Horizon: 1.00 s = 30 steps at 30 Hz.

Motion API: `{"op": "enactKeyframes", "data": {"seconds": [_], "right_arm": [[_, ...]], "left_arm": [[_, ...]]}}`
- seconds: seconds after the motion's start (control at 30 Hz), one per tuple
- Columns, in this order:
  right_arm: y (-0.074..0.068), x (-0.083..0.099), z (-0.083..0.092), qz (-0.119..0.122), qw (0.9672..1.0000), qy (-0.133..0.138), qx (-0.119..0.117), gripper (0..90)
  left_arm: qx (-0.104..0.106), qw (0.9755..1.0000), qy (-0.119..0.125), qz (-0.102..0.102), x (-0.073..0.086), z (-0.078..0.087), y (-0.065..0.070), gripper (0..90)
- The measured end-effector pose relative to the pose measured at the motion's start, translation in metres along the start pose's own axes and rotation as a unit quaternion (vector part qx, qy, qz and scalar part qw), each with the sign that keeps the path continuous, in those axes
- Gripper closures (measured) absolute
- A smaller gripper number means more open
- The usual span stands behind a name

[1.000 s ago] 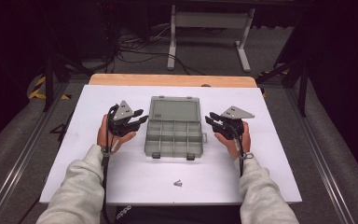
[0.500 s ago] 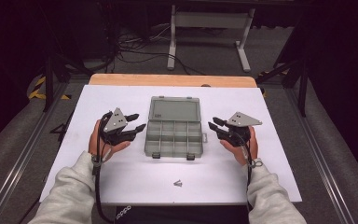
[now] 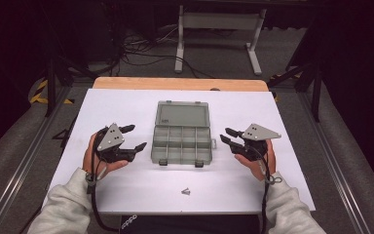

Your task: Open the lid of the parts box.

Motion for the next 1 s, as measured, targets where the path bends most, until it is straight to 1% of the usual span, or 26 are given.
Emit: {"op": "enactKeyframes", "data": {"seconds": [0.07, 0.1, 0.13, 0.17, 0.2, 0.23, 0.27, 0.3, 0.33, 0.43, 0.53, 0.57, 0.6, 0.63, 0.67, 0.77, 0.8, 0.87, 0.93, 1.0], "right_arm": [[-0.004, 0.0, 0.003, 0.005, 1.0, 0.0, -0.004, 62.7], [-0.004, 0.0, 0.003, 0.005, 1.0, 0.0, -0.004, 62.7], [-0.005, 0.0, 0.004, 0.007, 1.0, -0.001, -0.005, 61.7], [-0.009, 0.001, 0.007, 0.009, 0.9999, -0.002, -0.009, 57.0], [-0.011, 0.001, 0.008, 0.01, 0.9999, -0.003, -0.011, 54.5], [-0.013, 0.002, 0.009, 0.011, 0.9998, -0.006, -0.014, 51.5], [-0.013, 0.002, 0.009, 0.011, 0.9998, -0.006, -0.014, 51.5], [-0.017, 0.002, 0.011, 0.013, 0.9997, -0.01, -0.018, 45.2], [-0.019, 0.003, 0.012, 0.014, 0.9996, -0.012, -0.021, 41.9], [-0.024, 0.004, 0.016, 0.014, 0.9994, -0.014, -0.029, 35.4], [-0.031, 0.006, 0.021, 0.021, 0.9994, -0.012, -0.025, 29.7], [-0.034, 0.006, 0.022, 0.022, 0.9993, -0.012, -0.029, 29.7], [-0.036, 0.007, 0.024, 0.022, 0.9991, -0.013, -0.035, 29.5], [-0.039, 0.007, 0.025, 0.027, 0.9988, -0.014, -0.039, 29.5], [-0.043, 0.008, 0.026, 0.031, 0.9984, -0.016, -0.045, 30.3], [-0.052, 0.011, 0.029, 0.038, 0.9972, -0.019, -0.061, 36.2], [-0.055, 0.012, 0.029, 0.038, 0.9967, -0.023, -0.068, 38.0], [-0.062, 0.015, 0.03, 0.043, 0.9952, -0.027, -0.083, 41.0], [-0.069, 0.017, 0.03, 0.049, 0.9929, -0.033, -0.103, 43.4], [-0.076, 0.018, 0.029, 0.048, 0.9902, -0.037, -0.126, 45.4]], "left_arm": [[0.001, 1.0, 0.002, -0.003, 0.002, 0.003, 0.004, 25.1], [0.001, 1.0, 0.002, -0.003, 0.002, 0.003, 0.004, 23.0], [0.001, 1.0, 0.0, -0.006, 0.004, 0.005, 0.006, 23.0], [0.001, 1.0, -0.001, -0.006, 0.005, 0.006, 0.009, 21.2], [0.004, 1.0, 0.001, -0.006, 0.009, 0.009, 0.013, 19.6], [0.003, 1.0, 0.002, -0.004, 0.011, 0.01, 0.015, 18.3], [0.003, 1.0, 0.002, -0.004, 0.011, 0.01, 0.015, 17.3], [0.003, 1.0, 0.0, -0.004, 0.012, 0.011, 0.017, 15.5], [0.0, 1.0, 0.0, -0.003, 0.014, 0.013, 0.019, 13.6], [0.005, 0.9999, 0.006, 0.007, 0.022, 0.018, 0.026, 10.2], [0.013, 0.9998, 0.004, 0.018, 0.031, 0.021, 0.033, 8.7], [0.016, 0.9997, 0.002, 0.02, 0.034, 0.022, 0.035, 8.7], [0.016, 0.9997, 0.002, 0.02, 0.034, 0.022, 0.035, 8.3], [0.023, 0.9995, -0.004, 0.022, 0.041, 0.024, 0.04, 7.3], [0.024, 0.9994, -0.007, 0.024, 0.044, 0.024, 0.043, 6.4], [0.026, 0.9992, -0.008, 0.028, 0.053, 0.025, 0.051, 5.5], [0.026, 0.9992, -0.008, 0.028, 0.053, 0.025, 0.051, 5.3], [0.027, 0.999, -0.017, 0.031, 0.059, 0.024, 0.056, 5.0], [0.03, 0.9989, -0.017, 0.033, 0.059, 0.023, 0.057, 5.4], [0.032, 0.9989, -0.018, 0.031, 0.059, 0.022, 0.059, 5.4]]}}
Point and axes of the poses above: each handheld gripper's, and its own axes: z roughly backward along the jaws, x roughly out of its underside, y roughly to its right, the point moved 2 cm from there along -z, roughly forward along the jaws, and after that the axes turned 13 degrees about x, right-handed, at the moved point
